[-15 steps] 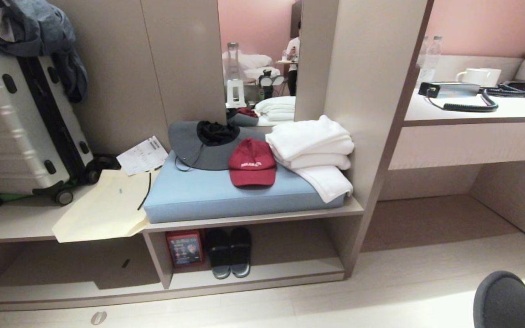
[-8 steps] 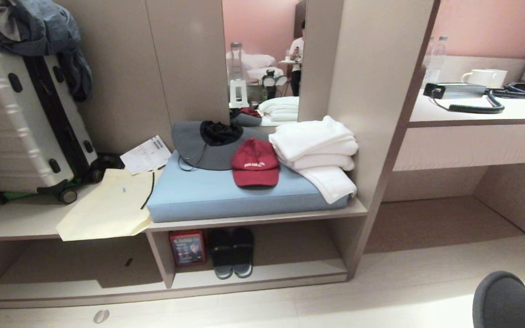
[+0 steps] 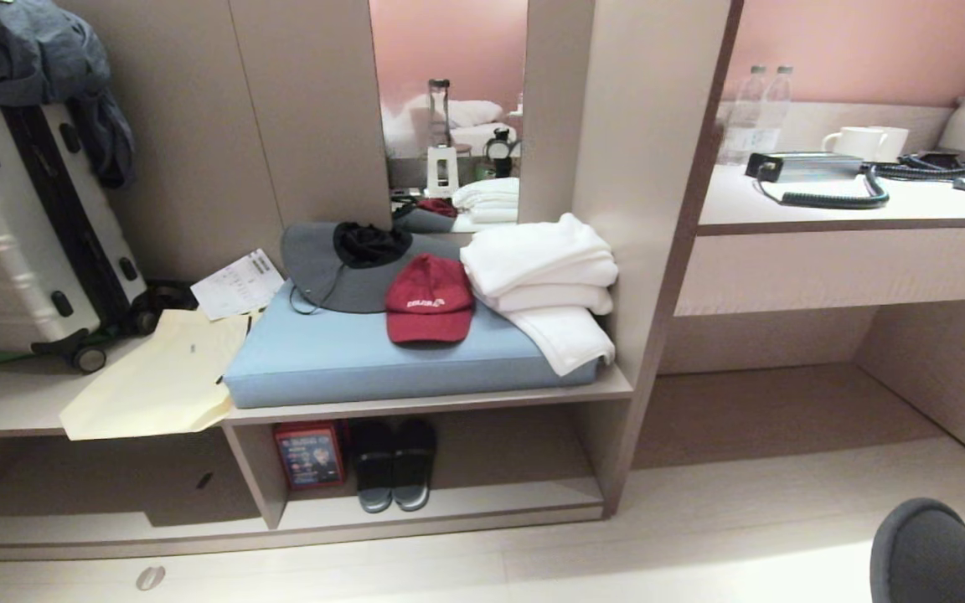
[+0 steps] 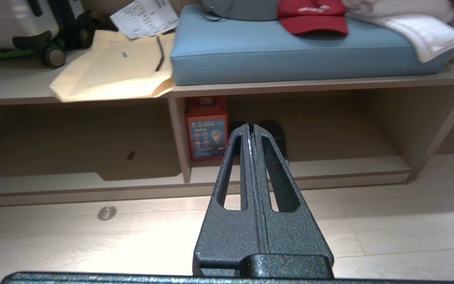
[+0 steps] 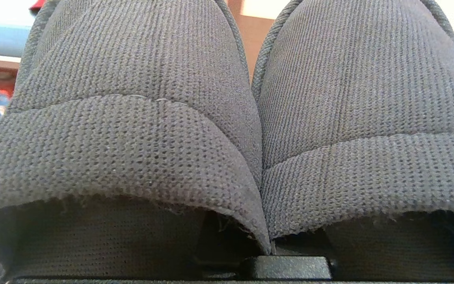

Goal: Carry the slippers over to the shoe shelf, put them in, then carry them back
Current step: Place the slippers on the floor

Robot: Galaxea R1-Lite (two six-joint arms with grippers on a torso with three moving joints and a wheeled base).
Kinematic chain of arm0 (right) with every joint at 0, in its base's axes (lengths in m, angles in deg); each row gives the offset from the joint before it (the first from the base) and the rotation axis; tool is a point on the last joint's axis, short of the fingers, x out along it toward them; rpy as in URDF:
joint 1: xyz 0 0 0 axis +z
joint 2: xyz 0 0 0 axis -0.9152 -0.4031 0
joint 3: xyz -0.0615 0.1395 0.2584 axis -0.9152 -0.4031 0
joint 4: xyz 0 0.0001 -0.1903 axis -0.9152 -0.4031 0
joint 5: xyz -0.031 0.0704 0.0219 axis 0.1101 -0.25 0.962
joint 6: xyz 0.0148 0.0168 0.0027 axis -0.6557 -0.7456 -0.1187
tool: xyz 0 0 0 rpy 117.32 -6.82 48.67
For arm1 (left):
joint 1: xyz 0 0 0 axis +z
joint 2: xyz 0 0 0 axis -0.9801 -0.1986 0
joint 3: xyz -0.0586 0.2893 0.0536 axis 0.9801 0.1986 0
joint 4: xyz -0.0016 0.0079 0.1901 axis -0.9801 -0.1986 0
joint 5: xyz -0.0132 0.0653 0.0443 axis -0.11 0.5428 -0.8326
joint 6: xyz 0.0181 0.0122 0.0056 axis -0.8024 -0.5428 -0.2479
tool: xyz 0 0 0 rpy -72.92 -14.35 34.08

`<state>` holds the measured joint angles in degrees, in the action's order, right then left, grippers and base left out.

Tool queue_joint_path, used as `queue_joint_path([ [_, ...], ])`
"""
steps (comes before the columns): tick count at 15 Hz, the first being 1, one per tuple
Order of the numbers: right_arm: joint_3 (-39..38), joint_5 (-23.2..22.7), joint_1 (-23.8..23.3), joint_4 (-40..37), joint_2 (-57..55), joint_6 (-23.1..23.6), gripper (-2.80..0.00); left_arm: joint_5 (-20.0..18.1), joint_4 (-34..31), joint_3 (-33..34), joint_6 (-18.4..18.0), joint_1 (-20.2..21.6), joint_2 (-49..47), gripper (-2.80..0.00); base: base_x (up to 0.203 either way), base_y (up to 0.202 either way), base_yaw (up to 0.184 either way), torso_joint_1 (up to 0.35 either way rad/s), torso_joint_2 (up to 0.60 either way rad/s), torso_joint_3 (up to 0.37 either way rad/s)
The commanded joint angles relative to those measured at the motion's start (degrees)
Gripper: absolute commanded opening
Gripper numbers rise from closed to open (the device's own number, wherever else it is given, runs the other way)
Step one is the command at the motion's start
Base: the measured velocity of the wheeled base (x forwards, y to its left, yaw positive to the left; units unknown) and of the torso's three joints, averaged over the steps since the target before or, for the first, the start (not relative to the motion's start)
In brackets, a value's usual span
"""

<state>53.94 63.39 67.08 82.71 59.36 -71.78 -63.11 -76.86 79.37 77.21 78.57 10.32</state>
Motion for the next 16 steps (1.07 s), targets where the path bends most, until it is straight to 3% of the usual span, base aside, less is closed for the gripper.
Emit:
queue_joint_path([
  [1,0.0,-0.03,0.03,0.02,-0.08,0.02,-2.8,0.05,0.0,0.0,0.0,-0.02,-0.02,-2.8,0.0,-0.198,-0.001,0.002,0.0,0.002],
  [16,0.0,-0.03,0.03,0.02,-0.08,0.11,-2.8,0.05,0.0,0.0,0.09,0.0,-0.02,-2.8,0.0,-0.196,0.001,0.002,0.0,0.003],
])
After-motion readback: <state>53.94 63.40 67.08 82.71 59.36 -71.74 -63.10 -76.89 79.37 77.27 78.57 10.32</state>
